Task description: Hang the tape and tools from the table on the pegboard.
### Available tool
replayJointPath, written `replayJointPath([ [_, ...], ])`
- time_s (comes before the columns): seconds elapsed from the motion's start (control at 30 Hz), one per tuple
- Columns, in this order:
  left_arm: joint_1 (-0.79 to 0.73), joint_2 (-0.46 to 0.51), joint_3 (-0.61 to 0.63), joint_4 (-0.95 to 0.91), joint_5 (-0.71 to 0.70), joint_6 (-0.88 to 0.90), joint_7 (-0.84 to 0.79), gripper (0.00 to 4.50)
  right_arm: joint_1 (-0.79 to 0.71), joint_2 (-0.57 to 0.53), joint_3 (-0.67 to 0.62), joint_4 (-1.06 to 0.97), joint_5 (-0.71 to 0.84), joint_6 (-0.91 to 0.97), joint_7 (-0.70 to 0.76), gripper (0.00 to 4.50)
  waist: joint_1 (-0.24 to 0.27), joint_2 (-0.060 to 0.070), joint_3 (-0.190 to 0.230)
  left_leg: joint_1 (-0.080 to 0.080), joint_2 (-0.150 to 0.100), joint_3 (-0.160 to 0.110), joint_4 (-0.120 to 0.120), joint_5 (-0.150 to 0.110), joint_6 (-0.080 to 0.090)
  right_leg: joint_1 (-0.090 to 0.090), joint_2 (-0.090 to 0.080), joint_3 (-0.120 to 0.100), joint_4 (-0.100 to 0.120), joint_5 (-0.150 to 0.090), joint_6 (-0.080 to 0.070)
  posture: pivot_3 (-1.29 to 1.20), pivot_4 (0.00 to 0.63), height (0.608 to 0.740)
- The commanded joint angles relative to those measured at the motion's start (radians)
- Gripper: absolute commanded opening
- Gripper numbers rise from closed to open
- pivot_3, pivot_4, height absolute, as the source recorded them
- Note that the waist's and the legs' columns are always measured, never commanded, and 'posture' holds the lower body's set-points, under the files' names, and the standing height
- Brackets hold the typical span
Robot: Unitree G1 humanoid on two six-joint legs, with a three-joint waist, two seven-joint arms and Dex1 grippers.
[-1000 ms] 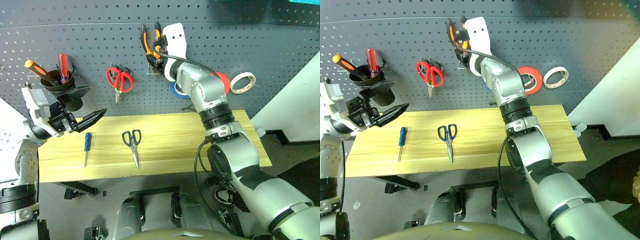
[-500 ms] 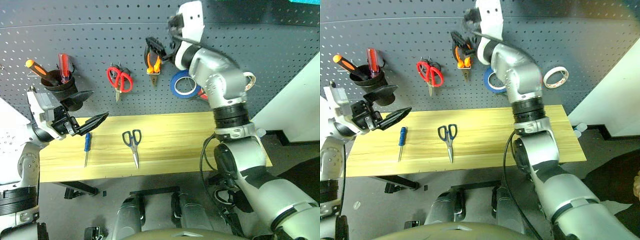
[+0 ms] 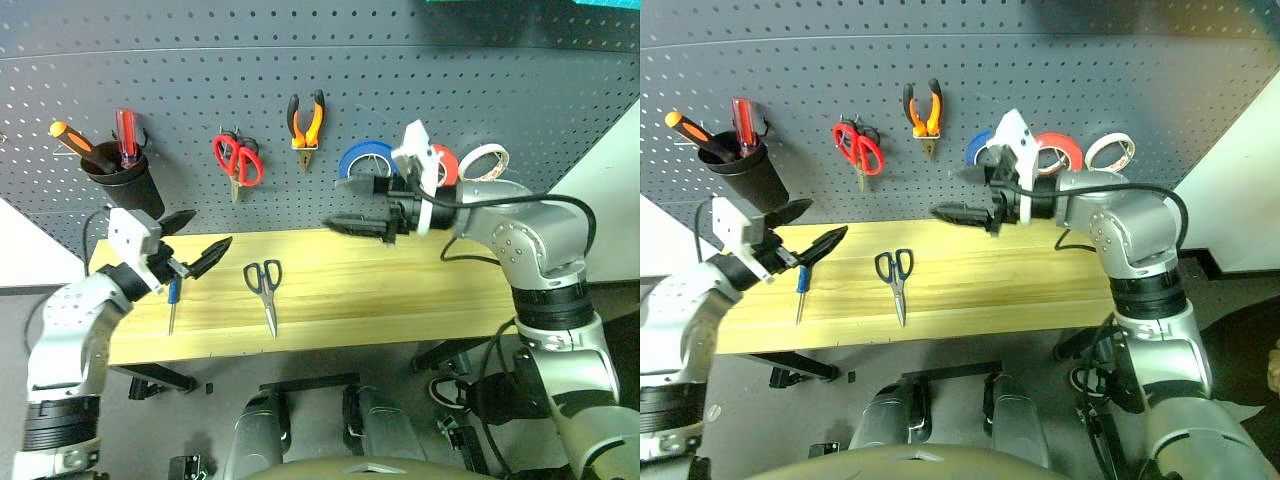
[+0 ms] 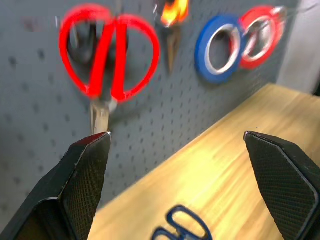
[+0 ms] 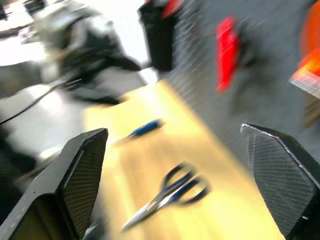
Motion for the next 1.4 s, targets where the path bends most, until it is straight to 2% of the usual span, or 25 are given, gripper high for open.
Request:
replayJointPath([
  [0.03,-0.023,-0.059,-0.048,-0.012,0.072,0.040,0.142,4.50,-0.001,0.000,0.026,0.047,-0.006,-0.063,0.070,4.47,0.001,0.000,0.000,0.000,0.000,0.000,0.000,0.000,0.000,0.000,0.000,0.000,0.000,0.000,0.000,0.01,0.122,0.731],
  [0.17,-0.056,-0.136,-0.112,-0.006,0.125,0.182,0.284,4.50,0.012,-0.003,0.070,0.133,-0.061,-0.187,0.145,4.47,0.008,0.000,0.000,0.000,-0.001,0.000,0.001,0.000,0.000,0.001,0.000,0.000,0.000,0.000,0.000,0.02,0.146,0.731],
  [0.27,-0.102,-0.211,-0.148,-0.013,0.143,0.375,0.418,4.50,0.030,-0.018,0.102,0.242,-0.122,-0.321,0.227,4.47,0.020,-0.001,0.001,0.000,-0.001,-0.002,0.002,0.000,0.000,0.002,0.000,0.000,0.000,0.000,0.001,0.02,0.169,0.731],
  [0.43,-0.132,-0.285,-0.216,-0.050,0.188,0.592,0.541,4.50,0.020,-0.049,0.138,0.420,-0.215,-0.478,0.344,4.47,0.027,0.001,0.005,0.000,-0.001,-0.004,0.003,0.000,0.001,0.002,0.000,0.000,0.000,-0.003,0.002,0.01,0.218,0.731],
  [0.67,-0.178,-0.422,-0.234,-0.099,0.256,0.879,0.739,4.50,-0.033,-0.050,0.156,0.592,-0.306,-0.602,0.443,4.47,0.025,0.006,0.048,0.002,0.000,-0.006,0.004,0.000,0.001,0.003,-0.001,0.001,0.001,-0.004,0.001,0.01,0.301,0.731],
  [0.97,-0.221,-0.575,-0.221,-0.046,0.367,0.958,0.924,4.50,-0.058,-0.046,0.158,0.714,-0.392,-0.702,0.480,4.47,0.026,0.005,0.116,0.002,-0.001,-0.007,0.004,0.000,0.002,0.003,-0.002,0.002,0.003,-0.004,0.000,-0.01,0.376,0.731],
  [1.2,-0.264,-0.597,-0.178,0.005,0.370,0.981,0.914,4.50,-0.044,-0.056,0.152,0.707,-0.432,-0.739,0.473,4.47,0.024,0.005,0.158,0.002,-0.001,-0.007,0.006,0.000,0.001,0.002,-0.005,0.001,0.004,-0.004,0.000,-0.04,0.403,0.731],
  [1.4,-0.308,-0.617,-0.160,0.087,0.381,0.964,0.918,4.50,-0.031,-0.063,0.141,0.674,-0.437,-0.725,0.471,4.47,0.024,0.005,0.169,-0.002,-0.002,-0.006,0.005,0.000,0.002,-0.001,-0.007,0.001,0.005,-0.004,0.001,-0.06,0.405,0.731],
])
